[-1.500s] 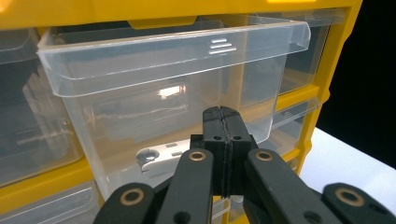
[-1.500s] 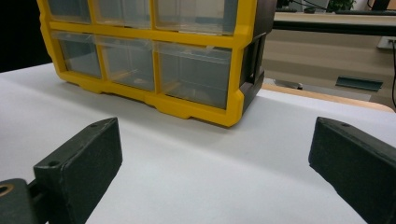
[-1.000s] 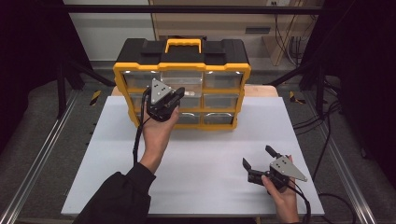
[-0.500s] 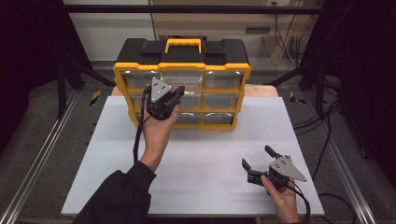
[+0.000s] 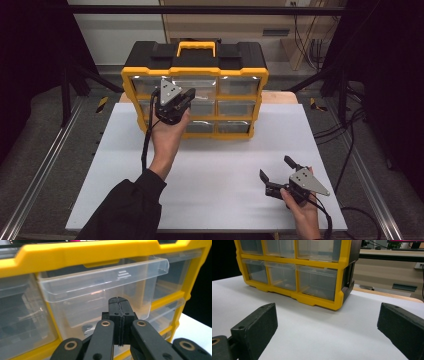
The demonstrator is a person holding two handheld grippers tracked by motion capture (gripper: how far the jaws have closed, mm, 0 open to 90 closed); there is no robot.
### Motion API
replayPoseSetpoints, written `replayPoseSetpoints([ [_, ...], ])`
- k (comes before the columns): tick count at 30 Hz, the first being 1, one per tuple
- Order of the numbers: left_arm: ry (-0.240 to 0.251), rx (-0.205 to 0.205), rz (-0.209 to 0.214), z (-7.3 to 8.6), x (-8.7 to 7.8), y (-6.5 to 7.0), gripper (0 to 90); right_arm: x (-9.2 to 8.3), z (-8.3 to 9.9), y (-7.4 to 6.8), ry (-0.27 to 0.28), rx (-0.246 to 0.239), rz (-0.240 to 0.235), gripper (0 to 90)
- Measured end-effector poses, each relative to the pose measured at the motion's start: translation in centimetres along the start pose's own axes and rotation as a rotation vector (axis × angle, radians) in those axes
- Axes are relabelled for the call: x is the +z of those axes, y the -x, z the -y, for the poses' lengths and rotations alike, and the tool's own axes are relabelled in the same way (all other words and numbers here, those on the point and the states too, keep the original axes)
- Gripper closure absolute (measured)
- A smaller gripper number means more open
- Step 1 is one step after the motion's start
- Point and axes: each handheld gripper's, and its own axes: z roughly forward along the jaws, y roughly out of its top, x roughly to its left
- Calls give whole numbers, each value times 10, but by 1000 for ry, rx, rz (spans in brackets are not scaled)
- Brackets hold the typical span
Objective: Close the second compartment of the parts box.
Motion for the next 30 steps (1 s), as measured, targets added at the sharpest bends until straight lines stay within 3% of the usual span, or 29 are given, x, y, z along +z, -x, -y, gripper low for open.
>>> replayPoseSetpoints([
  [30, -13, -11, 7, 2, 12, -1, 898, -1, 0, -1, -5, -10, -11, 26],
])
